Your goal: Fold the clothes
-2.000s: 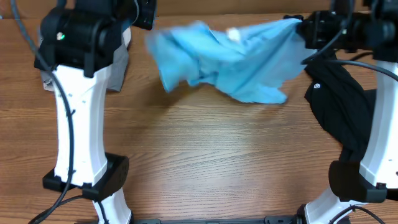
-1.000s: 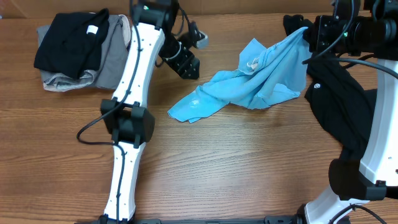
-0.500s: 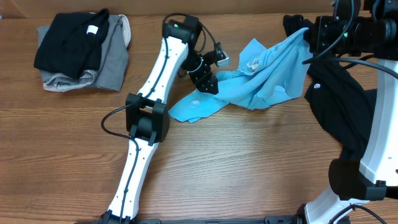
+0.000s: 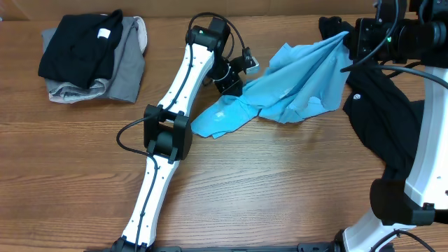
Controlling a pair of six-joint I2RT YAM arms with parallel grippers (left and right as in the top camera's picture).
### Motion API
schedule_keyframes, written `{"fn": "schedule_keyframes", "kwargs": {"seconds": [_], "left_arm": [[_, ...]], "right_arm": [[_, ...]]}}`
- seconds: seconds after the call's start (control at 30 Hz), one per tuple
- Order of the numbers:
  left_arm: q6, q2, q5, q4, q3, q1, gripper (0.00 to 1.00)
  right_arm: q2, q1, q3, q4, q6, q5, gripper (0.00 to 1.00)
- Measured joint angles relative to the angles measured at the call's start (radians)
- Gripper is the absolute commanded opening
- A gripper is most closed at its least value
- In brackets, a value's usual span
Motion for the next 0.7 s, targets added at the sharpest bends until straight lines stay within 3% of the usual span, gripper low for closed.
{"fn": "schedule_keyframes", "kwargs": {"seconds": [0.37,0.53,0.7], "left_arm": [[-0.323,-0.071,-0.274,-0.027,0.113,0.075,0.04],[-0.441,-0.312,-0.352,-0.019,0.208,0.170,0.04],[-0.485,-0.615,-0.384,0.003,0.257,0.219,0.04]], "right_arm": [[0.000,-0.029,0.001,0.008,0.001,0.007,0.04],[-0.002,-0.068,0.053,0.000,0.001,0.008,0.04],[-0.039,-0.090,0.126,-0.008,0.006,0.007,0.04]]}}
